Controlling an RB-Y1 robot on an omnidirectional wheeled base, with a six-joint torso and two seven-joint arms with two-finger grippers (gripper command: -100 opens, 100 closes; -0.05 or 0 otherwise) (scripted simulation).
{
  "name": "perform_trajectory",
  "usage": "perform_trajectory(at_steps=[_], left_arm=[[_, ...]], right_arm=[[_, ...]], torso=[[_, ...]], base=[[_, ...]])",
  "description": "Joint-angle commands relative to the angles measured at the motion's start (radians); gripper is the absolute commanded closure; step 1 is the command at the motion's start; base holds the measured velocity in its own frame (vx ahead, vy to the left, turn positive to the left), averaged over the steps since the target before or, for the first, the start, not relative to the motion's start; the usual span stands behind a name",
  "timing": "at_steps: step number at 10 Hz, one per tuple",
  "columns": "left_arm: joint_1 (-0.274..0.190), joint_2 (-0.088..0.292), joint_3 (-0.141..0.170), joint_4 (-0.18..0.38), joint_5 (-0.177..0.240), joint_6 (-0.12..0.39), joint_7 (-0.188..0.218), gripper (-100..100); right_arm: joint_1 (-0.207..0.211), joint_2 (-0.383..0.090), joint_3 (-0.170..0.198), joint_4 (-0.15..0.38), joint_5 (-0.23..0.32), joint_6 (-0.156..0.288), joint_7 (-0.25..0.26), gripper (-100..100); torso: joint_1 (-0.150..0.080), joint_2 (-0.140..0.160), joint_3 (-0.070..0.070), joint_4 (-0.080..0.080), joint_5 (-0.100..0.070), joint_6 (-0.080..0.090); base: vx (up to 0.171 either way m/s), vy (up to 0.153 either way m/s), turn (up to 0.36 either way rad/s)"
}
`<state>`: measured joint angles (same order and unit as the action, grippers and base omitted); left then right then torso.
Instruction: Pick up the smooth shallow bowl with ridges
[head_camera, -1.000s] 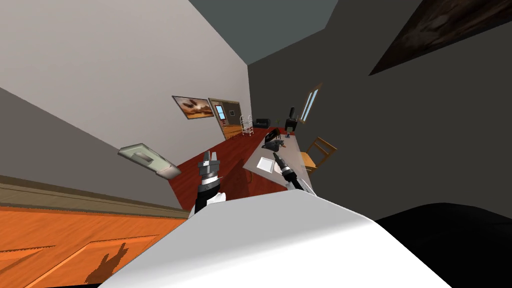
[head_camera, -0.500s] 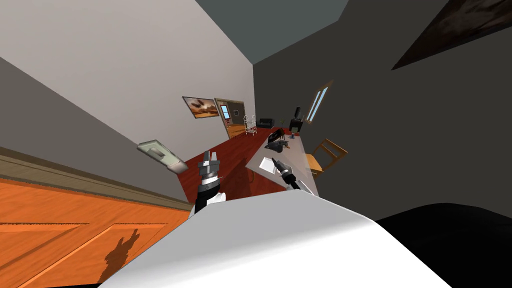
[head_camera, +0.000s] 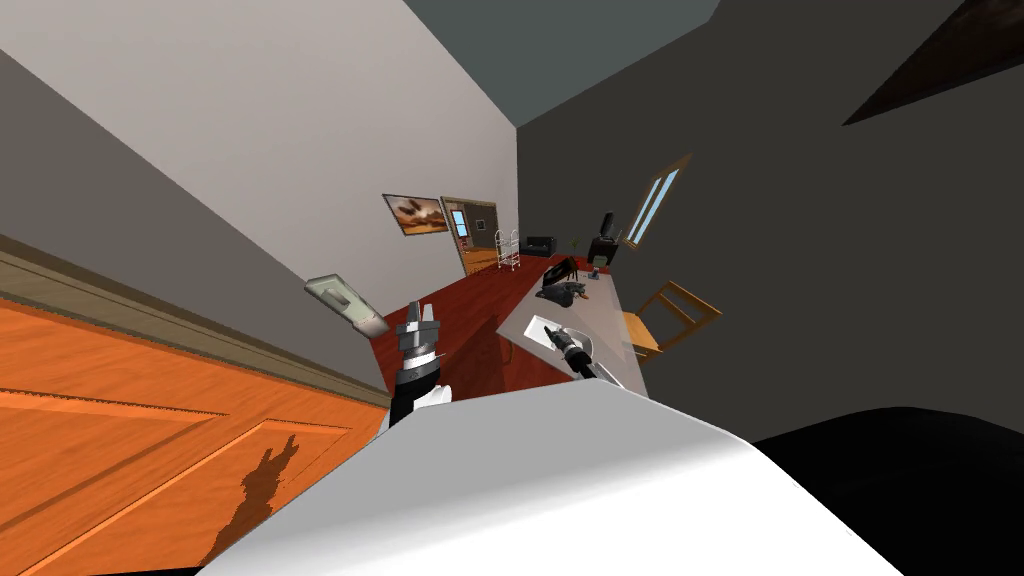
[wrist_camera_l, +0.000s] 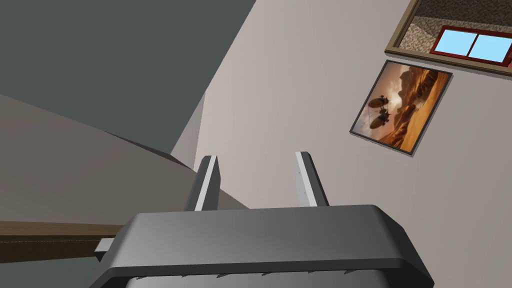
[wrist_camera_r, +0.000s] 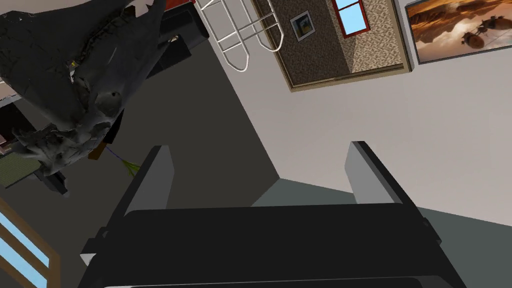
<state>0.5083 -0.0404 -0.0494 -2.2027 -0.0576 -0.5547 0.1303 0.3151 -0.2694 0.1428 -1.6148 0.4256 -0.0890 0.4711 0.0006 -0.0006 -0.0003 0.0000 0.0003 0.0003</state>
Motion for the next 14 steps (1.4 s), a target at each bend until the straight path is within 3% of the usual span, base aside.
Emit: perform_trajectory(at_steps=[1, 4, 6, 7, 8, 13, 14], left_arm=[[0.0, 0.0, 0.0, 0.0, 0.0, 0.0, 0.0, 0], [0.0, 0.0, 0.0, 0.0, 0.0, 0.0, 0.0, 0], [0.0, 0.0, 0.0, 0.0, 0.0, 0.0, 0.0, 0], [0.0, 0.0, 0.0, 0.0, 0.0, 0.0, 0.0, 0], [0.0, 0.0, 0.0, 0.0, 0.0, 0.0, 0.0, 0], [0.0, 0.0, 0.0, 0.0, 0.0, 0.0, 0.0, 0], [0.0, 0.0, 0.0, 0.0, 0.0, 0.0, 0.0, 0]], right_arm=[[-0.011, 0.0, 0.001, 0.046, 0.016, 0.016, 0.024, -100], [-0.035, -0.029, 0.015, 0.133, 0.073, 0.088, 0.097, -100], [-0.035, -0.029, 0.015, 0.139, 0.073, 0.088, 0.097, -100], [-0.047, -0.044, 0.022, 0.171, 0.101, 0.123, 0.133, -100], [-0.047, -0.044, 0.022, 0.185, 0.101, 0.123, 0.133, -100], [-0.094, -0.104, 0.048, 0.346, 0.207, 0.252, 0.271, -100], [-0.094, -0.104, 0.048, 0.367, 0.207, 0.26, 0.271, -100]], torso=[[0.0, 0.0, 0.0, 0.0, 0.0, 0.0], [0.0, 0.0, 0.0, 0.0, 0.0, 0.001], [0.0, 0.0, 0.0, 0.0, 0.0, 0.0], [0.0, 0.001, 0.0, 0.0, 0.0, 0.001], [0.0, 0.001, 0.0, 0.0, 0.0, 0.0], [0.0, 0.0, 0.0, 0.0, 0.0, 0.0], [0.0, 0.0, 0.0, 0.0, 0.0, 0.0]], base=[[0.006, 0.007, 0.076], [0.004, 0.01, 0.115], [0.002, 0.004, 0.036], [0.001, 0.012, 0.14], [0.004, 0.008, 0.074], [0.006, 0.015, 0.151], [0.006, 0.009, 0.05]])
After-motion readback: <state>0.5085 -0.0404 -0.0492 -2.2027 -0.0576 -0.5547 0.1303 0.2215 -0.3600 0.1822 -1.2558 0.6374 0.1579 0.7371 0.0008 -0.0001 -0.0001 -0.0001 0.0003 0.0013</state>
